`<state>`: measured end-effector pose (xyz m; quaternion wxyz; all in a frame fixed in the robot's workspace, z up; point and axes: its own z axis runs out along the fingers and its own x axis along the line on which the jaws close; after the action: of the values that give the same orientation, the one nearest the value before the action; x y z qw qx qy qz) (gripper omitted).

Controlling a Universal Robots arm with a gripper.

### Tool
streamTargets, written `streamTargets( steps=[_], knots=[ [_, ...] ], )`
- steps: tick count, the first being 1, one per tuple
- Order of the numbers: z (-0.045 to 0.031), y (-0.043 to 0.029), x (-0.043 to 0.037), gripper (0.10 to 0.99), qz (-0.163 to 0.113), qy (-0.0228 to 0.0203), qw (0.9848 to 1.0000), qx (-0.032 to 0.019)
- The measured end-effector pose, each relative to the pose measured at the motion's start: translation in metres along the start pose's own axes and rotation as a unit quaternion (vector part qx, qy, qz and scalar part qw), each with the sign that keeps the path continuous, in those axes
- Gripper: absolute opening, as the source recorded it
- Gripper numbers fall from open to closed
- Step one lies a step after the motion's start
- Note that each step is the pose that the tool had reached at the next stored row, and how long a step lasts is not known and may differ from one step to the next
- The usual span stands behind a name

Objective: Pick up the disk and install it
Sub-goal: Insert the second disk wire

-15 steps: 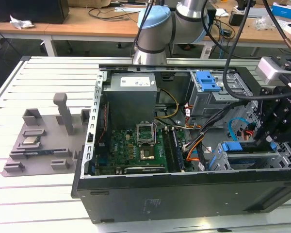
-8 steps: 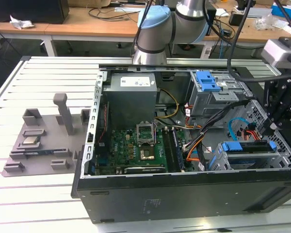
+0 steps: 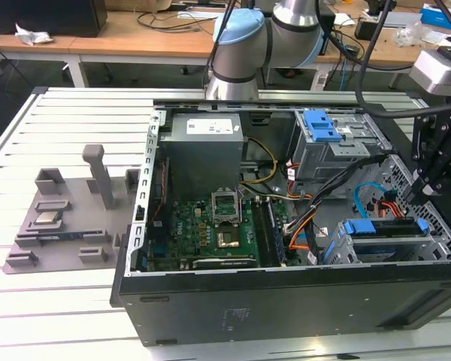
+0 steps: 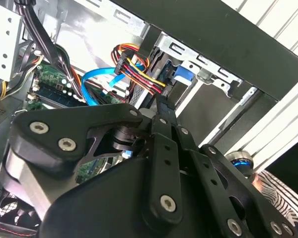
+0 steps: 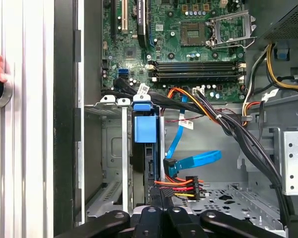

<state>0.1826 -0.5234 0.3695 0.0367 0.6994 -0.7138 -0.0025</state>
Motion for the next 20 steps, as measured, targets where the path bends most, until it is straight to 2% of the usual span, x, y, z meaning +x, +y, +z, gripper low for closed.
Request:
streamTargets(
  steps=[3,7,10,12,13,14,17,20],
  knots=[
    [-0.0002,0.0,0.0,0.106,0.0,0.0,1.0,0.0],
    [-0.0005,0.0,0.0,0.361,0.0,0.0,1.0,0.0],
    [-0.0006,0.002,-0.0046,0.361,0.0,0.0,1.0,0.0],
    [-0.0002,0.0122,-0.0065,0.361,0.0,0.0001,1.0,0.0002],
    [0.0002,0.0194,-0.0064,0.361,0.0,0.0001,1.0,0.0006],
    [0.0004,0.0225,-0.0063,0.361,0.0,0.0,1.0,0.0007],
    [0.0009,0.0306,-0.0061,0.361,-0.001,-0.0005,1.0,0.0008],
    [0.001,0.0318,-0.0061,0.345,-0.001,-0.0004,1.0,0.0008]
  ],
)
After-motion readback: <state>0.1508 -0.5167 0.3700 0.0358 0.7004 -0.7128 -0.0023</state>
